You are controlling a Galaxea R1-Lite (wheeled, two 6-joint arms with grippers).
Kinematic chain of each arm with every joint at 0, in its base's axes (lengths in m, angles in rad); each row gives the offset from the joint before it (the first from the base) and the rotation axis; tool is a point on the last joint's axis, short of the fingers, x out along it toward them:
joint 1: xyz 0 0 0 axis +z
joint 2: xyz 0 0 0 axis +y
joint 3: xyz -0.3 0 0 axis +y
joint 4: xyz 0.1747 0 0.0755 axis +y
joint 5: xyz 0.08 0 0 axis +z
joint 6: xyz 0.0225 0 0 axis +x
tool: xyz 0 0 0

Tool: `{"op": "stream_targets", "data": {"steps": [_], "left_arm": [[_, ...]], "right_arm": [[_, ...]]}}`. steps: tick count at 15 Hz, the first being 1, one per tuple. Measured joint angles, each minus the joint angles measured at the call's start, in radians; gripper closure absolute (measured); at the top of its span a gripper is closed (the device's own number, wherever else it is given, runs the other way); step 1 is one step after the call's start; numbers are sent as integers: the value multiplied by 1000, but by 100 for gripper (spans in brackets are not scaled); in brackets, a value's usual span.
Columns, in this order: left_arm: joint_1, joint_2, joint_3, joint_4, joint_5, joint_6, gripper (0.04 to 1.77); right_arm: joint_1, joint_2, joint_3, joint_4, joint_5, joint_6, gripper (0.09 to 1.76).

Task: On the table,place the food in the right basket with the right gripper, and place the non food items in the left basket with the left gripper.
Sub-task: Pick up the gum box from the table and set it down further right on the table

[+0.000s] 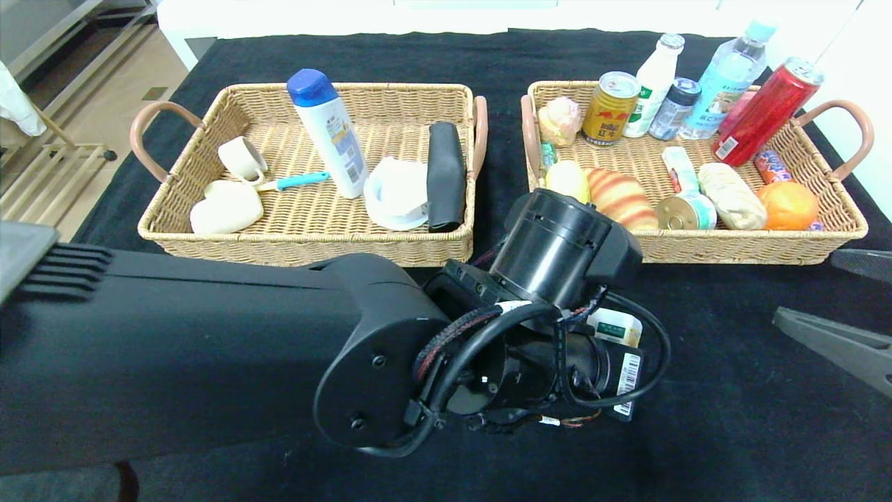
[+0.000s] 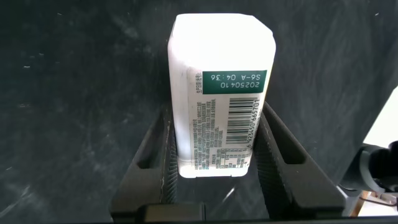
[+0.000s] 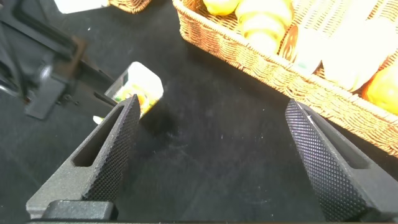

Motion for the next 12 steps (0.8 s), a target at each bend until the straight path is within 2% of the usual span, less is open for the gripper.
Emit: {"op": "stream_targets", "data": {"steps": [6,12], "left_arm": [[-2,26,-13,2,23,5,102],[-2,30,-21,7,28,5,54]], "right_arm": [[-1,10,1,-1,-3,-1,14],[-3,11,4,-3,-3,-4,14]]}}
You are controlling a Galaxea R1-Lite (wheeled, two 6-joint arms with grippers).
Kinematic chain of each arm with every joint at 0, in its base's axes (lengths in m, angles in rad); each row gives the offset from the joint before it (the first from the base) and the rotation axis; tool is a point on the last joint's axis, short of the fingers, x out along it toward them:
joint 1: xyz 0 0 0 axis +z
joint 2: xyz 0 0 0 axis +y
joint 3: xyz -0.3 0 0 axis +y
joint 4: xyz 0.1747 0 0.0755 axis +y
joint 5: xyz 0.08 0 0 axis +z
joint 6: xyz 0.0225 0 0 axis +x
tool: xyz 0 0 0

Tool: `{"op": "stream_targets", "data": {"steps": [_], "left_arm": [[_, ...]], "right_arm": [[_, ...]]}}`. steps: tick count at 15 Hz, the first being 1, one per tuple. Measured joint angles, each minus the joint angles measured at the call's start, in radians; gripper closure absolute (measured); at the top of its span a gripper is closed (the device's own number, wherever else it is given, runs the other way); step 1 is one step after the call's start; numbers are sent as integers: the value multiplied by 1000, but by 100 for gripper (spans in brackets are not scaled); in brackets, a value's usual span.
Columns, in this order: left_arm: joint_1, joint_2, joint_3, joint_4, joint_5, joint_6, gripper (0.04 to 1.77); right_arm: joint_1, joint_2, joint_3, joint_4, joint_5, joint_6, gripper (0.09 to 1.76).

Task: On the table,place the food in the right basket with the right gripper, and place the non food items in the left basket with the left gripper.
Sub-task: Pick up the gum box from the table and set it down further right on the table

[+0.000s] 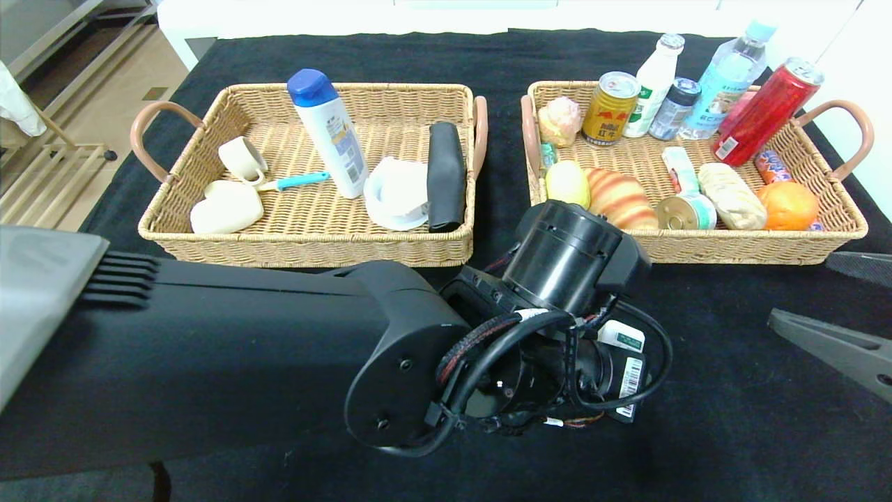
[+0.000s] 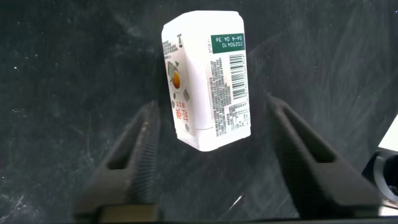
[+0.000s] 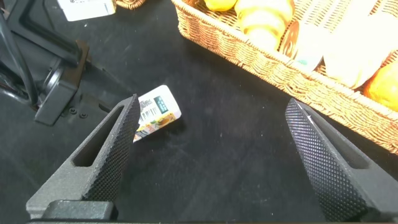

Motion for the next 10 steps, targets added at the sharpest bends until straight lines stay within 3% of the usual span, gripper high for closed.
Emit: {"op": "stream_targets", "data": {"steps": [5,10], "left_arm": [[-1,-17,24,6,34,36,34],[6,-111,109,5,38,107,22]], "right_arm": [[1,-14,1,0,3,3,14],[-25,-34,-13,1,16,35,14]]}}
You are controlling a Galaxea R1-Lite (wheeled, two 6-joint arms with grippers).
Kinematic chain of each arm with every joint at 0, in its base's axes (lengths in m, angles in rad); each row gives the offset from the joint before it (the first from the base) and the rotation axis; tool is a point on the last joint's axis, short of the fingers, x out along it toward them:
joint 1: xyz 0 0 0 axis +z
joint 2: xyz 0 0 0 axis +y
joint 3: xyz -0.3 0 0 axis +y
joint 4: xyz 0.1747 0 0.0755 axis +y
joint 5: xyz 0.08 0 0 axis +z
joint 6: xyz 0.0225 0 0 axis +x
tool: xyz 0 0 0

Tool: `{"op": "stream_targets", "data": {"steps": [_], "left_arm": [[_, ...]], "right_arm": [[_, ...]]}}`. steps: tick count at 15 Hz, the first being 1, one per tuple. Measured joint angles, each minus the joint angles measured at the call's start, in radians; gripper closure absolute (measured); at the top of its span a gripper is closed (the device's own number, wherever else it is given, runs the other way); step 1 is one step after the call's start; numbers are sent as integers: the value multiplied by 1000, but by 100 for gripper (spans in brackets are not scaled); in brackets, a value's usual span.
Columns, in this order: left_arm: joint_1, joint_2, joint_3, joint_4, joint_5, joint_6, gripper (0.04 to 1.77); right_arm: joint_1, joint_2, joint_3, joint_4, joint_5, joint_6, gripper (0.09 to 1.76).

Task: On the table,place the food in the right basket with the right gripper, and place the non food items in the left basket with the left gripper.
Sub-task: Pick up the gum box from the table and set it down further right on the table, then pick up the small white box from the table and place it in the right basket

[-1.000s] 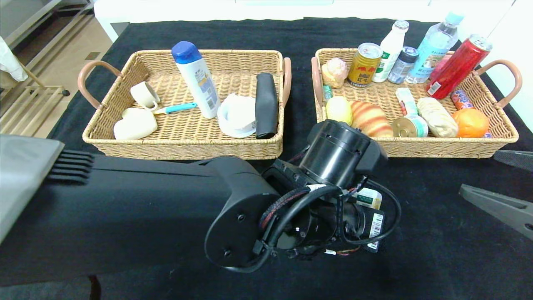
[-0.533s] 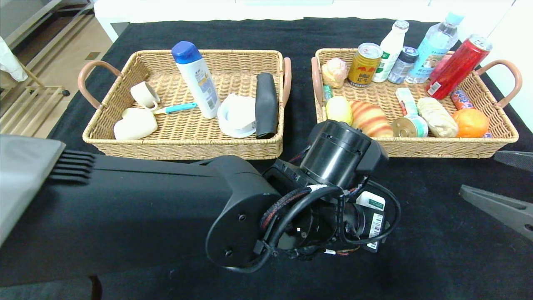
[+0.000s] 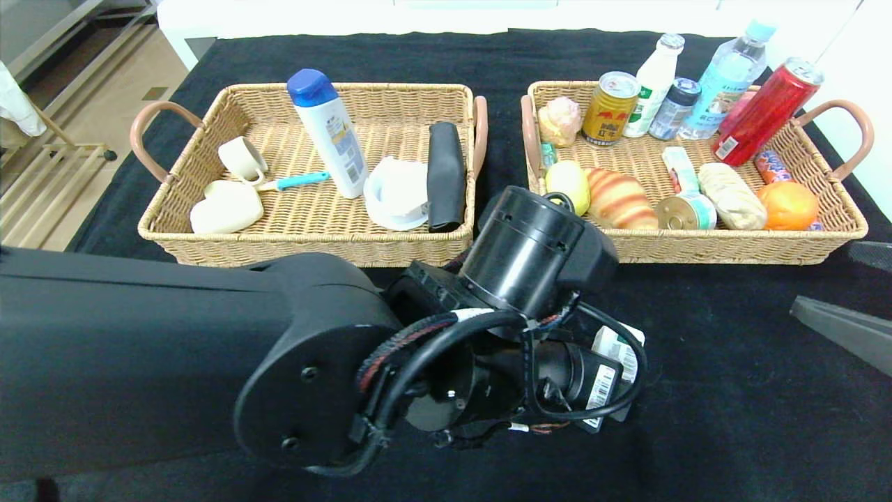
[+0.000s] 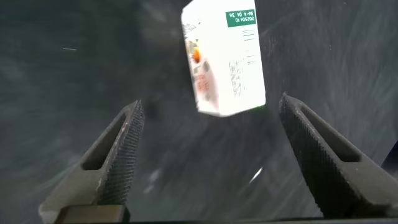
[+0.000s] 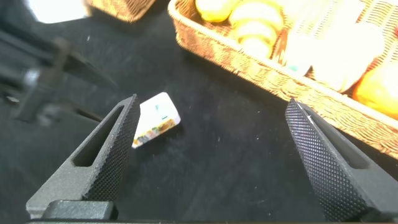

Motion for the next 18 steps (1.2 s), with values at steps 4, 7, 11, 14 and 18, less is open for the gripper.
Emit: {"op": "stream_targets", "data": {"steps": [4,7,11,14,18], "left_arm": [[7,-142,122,-16,-4,141,17],[30,-263,284,-93,-13,265,15],[67,-405,536,-317,-68,414,13],[122,-484,691,-435,-156,506,12],[213,-534,857,-661,-252,541,11]], "right_arm": [[-29,23,-6,0,-5,1,14],[-37,50,-6,-1,-8,-4,14],[-39,62,-3,0,-10,-3,14],[-30,67,-3,2,-11,-3,14],[-24,90,-5,5,-11,-1,14]]}}
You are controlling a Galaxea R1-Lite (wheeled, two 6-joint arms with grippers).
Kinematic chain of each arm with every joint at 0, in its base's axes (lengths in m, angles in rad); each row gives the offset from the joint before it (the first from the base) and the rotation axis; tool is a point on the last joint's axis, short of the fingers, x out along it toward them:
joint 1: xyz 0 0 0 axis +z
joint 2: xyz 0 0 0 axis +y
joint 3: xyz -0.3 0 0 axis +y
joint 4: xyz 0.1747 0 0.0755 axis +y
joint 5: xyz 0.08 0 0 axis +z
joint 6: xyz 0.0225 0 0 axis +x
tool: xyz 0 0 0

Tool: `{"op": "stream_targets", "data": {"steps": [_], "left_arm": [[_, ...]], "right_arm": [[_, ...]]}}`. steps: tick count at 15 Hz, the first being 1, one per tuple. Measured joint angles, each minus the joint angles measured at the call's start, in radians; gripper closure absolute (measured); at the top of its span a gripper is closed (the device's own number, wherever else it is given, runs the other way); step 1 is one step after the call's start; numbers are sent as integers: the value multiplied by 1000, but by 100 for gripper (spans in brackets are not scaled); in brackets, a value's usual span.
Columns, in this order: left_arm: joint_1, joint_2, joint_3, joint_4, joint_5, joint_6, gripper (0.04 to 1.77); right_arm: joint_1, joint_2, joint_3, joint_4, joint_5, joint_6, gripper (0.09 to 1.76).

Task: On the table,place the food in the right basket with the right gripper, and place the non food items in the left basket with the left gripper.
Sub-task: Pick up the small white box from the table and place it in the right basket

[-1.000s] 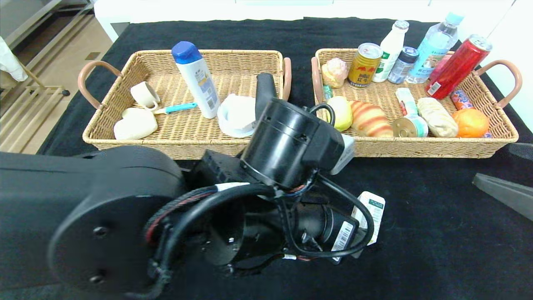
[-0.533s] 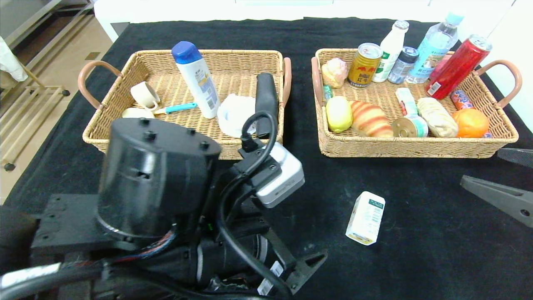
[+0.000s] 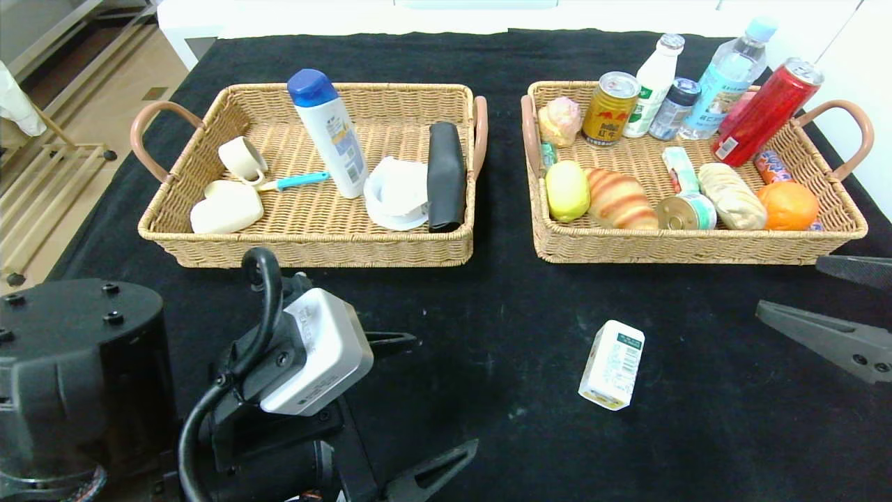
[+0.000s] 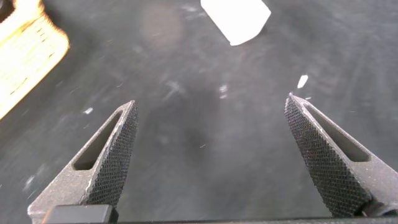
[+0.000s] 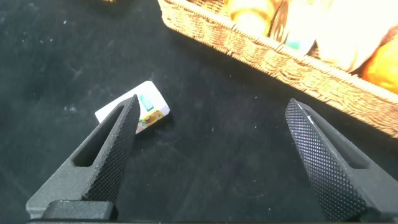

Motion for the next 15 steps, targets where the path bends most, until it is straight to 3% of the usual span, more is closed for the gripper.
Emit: {"op": "stream_targets", "data": {"steps": [3,9,12,15], "left_arm": [[67,-6,46,-36,-38,-3,11],[103,3,51,-36,-41,-7,10],[111,10,51,-37,-40,-8,10],[119,9,49,-37,-40,-7,10]], "right_arm": [[6,27,0,0,-3,-1,14],[60,79,-12,0,-106,20,14],[153,99,-49,52,-230,117,14],[261,144,-190,257,-372,306,14]]}}
